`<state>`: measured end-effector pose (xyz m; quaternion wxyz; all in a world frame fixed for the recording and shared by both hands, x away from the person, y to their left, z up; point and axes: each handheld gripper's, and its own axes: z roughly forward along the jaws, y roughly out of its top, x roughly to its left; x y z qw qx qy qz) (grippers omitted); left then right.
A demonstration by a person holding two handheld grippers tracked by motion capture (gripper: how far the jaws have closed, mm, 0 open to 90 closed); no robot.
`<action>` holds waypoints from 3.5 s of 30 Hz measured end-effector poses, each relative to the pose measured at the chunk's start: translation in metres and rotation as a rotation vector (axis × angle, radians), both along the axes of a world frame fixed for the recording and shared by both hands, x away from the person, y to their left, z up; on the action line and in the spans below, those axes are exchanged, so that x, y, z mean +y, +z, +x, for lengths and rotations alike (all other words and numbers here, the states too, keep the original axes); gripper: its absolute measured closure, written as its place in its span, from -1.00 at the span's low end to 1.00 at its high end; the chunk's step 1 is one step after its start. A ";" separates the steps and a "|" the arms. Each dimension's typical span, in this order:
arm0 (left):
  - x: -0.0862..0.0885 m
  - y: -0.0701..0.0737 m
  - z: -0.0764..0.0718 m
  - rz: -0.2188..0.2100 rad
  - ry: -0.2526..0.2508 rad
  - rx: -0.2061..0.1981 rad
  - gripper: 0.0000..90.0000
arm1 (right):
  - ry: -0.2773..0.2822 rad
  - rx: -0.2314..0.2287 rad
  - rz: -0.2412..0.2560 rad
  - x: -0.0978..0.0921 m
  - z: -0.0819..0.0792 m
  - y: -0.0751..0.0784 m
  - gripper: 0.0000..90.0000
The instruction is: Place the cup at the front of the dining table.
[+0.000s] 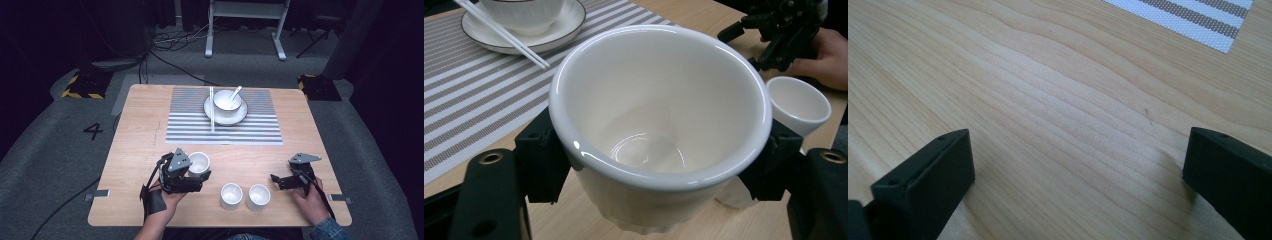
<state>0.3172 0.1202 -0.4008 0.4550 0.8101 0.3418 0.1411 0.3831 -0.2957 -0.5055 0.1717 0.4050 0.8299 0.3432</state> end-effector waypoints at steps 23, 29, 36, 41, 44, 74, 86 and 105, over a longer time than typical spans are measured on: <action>0.012 0.022 0.066 0.026 0.142 -0.039 -0.41 | -0.002 0.001 0.000 0.000 0.000 0.000 -0.99; 0.014 0.023 0.085 0.010 0.171 -0.033 -0.41 | -0.002 0.000 0.000 0.000 0.000 0.000 -0.99; 0.013 0.024 0.106 0.019 0.195 -0.042 -0.41 | -0.002 0.001 0.000 0.000 0.000 0.000 -0.99; 0.012 0.020 0.127 0.005 0.216 -0.035 -0.41 | -0.002 0.000 0.000 0.000 0.000 0.000 -0.99; 0.011 0.017 0.139 0.003 0.236 -0.041 -0.41 | -0.002 0.000 0.000 0.000 0.000 0.000 -0.99; 0.004 -0.064 0.223 0.021 0.415 0.046 -0.41 | -0.002 0.001 0.000 0.000 0.000 0.000 -0.99; -0.004 -0.083 0.231 0.044 0.394 0.089 -0.41 | -0.002 0.000 0.000 0.000 0.000 0.000 -0.99; -0.007 -0.087 0.226 0.096 0.375 0.065 -0.42 | -0.002 0.000 0.000 0.000 0.000 0.000 -0.99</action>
